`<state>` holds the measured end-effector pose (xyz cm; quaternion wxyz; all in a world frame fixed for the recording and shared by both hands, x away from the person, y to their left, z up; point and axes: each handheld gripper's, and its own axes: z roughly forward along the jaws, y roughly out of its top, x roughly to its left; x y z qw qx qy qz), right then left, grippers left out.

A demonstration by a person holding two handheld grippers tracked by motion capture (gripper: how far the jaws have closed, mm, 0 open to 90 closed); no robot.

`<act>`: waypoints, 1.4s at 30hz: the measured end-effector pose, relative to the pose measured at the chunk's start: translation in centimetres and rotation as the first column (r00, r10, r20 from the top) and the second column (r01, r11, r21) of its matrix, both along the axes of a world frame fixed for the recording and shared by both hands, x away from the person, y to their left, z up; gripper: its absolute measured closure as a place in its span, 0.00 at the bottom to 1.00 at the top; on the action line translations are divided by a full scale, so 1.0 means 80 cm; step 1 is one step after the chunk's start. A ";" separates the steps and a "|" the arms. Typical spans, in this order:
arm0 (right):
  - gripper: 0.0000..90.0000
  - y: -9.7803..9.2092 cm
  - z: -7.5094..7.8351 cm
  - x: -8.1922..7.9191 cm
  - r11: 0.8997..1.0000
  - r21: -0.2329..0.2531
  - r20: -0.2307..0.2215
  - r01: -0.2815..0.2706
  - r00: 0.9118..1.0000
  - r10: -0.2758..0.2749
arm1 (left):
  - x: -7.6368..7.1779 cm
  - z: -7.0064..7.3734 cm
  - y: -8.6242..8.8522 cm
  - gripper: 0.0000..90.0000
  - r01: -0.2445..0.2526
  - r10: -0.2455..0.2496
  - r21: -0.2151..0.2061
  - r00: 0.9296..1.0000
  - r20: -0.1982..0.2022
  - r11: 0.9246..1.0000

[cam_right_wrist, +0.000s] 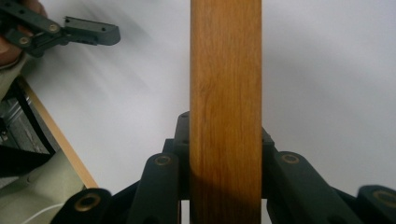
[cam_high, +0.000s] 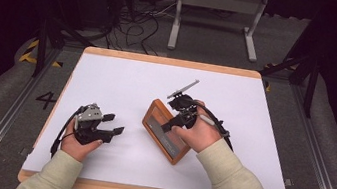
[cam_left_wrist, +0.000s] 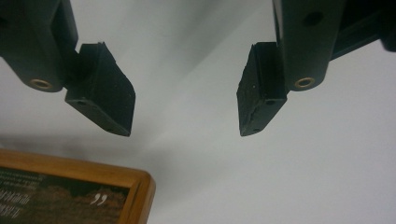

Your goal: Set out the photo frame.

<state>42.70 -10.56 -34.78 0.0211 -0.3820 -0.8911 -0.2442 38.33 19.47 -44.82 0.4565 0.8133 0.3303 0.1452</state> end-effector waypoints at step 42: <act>0.81 -0.030 0.011 0.011 0.718 -0.183 -0.031 -0.672 0.734 0.679 | 0.002 -0.003 0.000 0.42 0.001 -0.001 0.003 1.000 -0.010 1.000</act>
